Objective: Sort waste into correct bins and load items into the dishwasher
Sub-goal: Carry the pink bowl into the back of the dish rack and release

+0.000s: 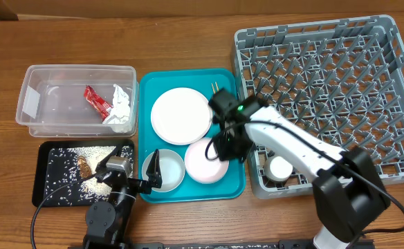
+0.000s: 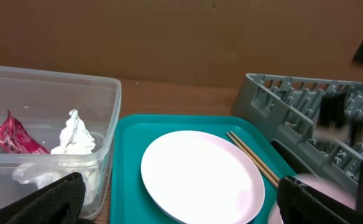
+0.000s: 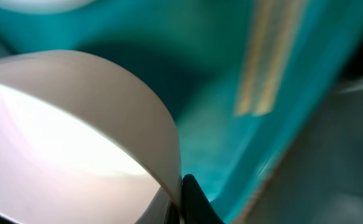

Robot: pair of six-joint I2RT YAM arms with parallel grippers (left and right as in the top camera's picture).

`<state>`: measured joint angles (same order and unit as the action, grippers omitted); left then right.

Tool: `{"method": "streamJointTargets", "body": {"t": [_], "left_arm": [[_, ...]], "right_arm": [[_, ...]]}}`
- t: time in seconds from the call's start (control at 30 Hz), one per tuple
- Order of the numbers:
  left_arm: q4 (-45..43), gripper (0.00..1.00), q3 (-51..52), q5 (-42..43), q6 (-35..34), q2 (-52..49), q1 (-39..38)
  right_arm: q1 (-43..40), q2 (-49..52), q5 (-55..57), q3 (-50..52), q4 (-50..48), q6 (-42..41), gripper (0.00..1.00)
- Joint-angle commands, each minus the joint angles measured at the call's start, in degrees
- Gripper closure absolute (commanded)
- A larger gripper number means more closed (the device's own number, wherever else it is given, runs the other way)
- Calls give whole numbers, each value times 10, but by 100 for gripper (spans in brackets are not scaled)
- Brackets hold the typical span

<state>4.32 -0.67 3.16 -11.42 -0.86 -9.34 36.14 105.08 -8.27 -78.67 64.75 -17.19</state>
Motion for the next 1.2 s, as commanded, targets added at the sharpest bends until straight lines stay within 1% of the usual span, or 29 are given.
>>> {"method": "streamJointTargets", "body": {"t": [0.0,0.13,0.2,0.23,0.33,0.4,0.57,0.67,0.83,1.17], "left_arm": [[-1,0,4,-6,11,6,3],[-1,0,4,-6,11,6,3],[-1,0,4,-6,11,6,3],[-1,0,4,-6,11,6,3],[-1,0,4,-6,11,6,3],[-1,0,4,-6,11,6,3],[-1,0,4,-6,11,6,3],[-1,0,4,-6,11,6,3],[-1,0,4,-6,11,6,3],[-1,0,4,-6,11,6,3]], "right_arm": [[-36,-68,152,-74,24,-93,96],[-78,-116,337,-114,48,-193,96],[-101,-133,453,-114,50,-244,96],[-120,-136,534,-114,56,-279,96],[-151,-130,631,-114,64,-326,96],[-163,-122,674,-114,61,-326,96],[-167,-93,749,-113,57,-326,96],[-167,-66,773,-113,49,-321,96],[-167,0,759,-113,50,-263,96],[-172,74,765,-113,70,-263,96]]}}
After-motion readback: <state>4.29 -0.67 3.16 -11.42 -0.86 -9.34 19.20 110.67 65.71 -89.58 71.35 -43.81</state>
